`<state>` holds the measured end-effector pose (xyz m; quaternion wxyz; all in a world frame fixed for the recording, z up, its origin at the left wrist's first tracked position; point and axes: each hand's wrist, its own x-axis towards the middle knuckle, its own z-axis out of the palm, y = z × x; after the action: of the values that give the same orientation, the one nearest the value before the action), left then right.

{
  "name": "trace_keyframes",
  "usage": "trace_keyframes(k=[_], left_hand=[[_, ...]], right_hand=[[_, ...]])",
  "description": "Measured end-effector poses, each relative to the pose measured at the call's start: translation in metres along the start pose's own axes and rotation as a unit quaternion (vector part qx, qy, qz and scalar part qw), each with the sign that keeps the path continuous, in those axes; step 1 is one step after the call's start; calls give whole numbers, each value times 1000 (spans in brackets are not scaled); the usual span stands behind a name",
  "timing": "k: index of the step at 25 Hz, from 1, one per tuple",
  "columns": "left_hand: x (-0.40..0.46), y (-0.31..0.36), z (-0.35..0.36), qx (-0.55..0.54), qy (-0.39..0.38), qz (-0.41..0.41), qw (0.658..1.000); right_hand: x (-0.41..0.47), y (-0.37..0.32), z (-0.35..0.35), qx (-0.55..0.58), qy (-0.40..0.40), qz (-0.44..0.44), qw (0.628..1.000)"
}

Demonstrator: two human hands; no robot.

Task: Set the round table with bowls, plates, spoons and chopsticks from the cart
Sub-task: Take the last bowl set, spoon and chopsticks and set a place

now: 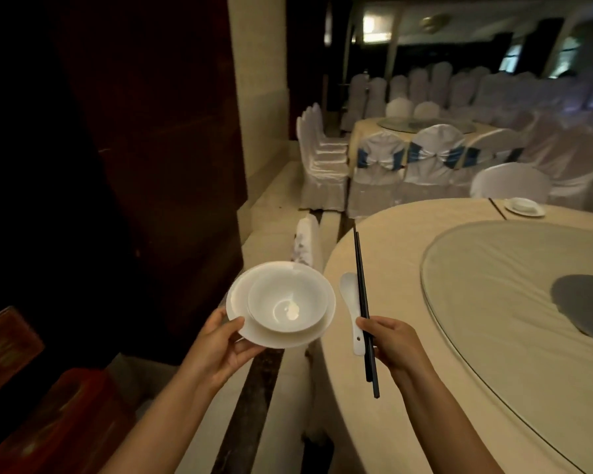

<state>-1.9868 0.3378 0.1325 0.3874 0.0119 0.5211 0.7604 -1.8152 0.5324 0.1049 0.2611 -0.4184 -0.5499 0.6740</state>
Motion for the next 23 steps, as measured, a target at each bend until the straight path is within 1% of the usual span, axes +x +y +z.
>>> trace_keyframes(k=[2,7,11,13,19,21,23], left_hand=[[47,20,14,22,-28,-31,999],[164,43,67,68,-104,-97,987],[253,54,130,130,-167,-103,972],[298,57,164,151,-189,-119,963],[409,48,246,221,-270,-158,924],[443,39,270,249,-299,-170,905],[482,24,292,276,-337,-192,879]], right_hand=[[23,-10,6,5,44,-1,999],[90,-25,5,33,116,-15,993],[160,-35,-4,59,165,-31,984],[196,-41,-9,72,201,-31,976],[258,-45,-29,105,313,-27,944],[270,-39,-35,110,345,-18,932],[285,-31,-38,129,388,-8,913]])
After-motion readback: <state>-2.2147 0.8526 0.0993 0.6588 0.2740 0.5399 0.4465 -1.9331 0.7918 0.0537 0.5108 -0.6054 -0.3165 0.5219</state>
